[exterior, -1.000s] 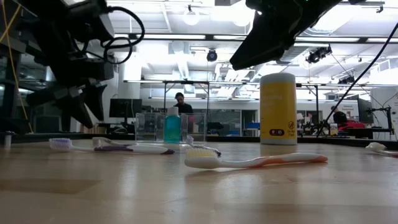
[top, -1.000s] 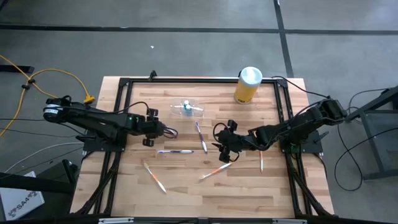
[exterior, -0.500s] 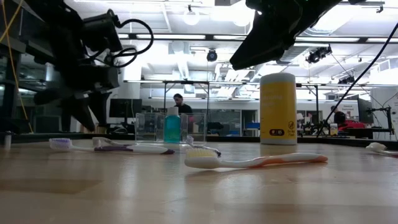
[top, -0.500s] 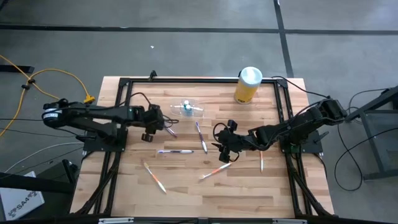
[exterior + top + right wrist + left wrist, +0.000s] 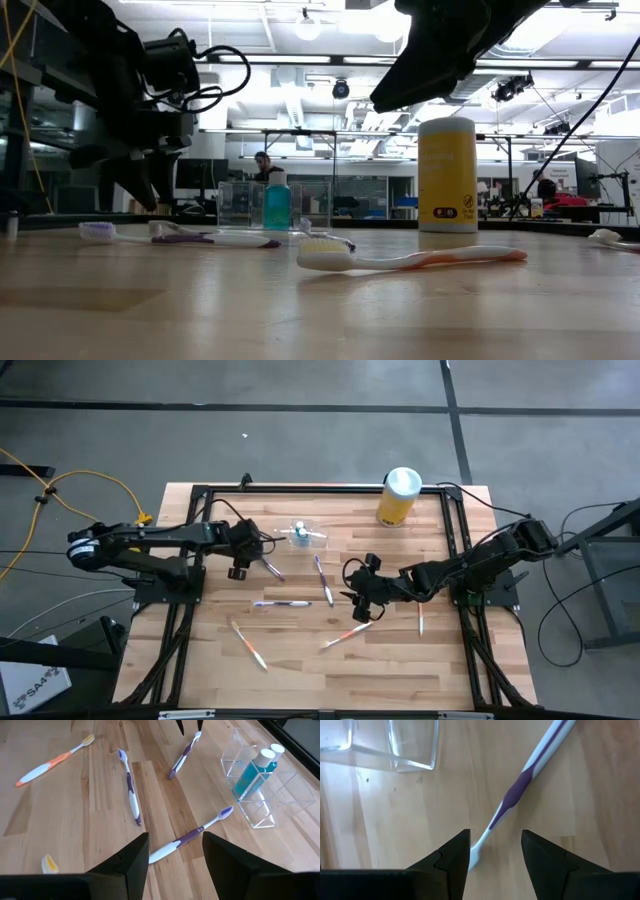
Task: Pick & Place toothbrushing station
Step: Put the top left violet toothbrush into the transparent organizer
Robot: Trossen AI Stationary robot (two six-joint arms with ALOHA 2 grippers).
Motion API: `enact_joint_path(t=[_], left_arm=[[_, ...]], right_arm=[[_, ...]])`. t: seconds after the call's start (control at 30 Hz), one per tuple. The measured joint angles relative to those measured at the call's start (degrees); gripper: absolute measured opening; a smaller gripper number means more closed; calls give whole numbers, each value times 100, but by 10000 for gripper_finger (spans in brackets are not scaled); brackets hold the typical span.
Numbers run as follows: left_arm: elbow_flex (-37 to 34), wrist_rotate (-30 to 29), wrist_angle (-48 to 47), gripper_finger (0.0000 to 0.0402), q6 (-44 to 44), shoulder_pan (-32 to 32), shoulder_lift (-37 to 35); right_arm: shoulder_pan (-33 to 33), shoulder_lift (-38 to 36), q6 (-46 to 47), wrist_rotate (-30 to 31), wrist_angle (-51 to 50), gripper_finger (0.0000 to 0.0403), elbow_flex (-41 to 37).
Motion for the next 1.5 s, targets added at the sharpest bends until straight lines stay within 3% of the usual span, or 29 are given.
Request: enact_joint_path(t=[0.8,1.5], left_arm=[[20,-25,984,167,518,-265,1259],[4,162,1157,131,484,-413,1289]], right_arm=[[0,0,0,-25,22,175,0],[0,-2,0,-141,138,175,0]])
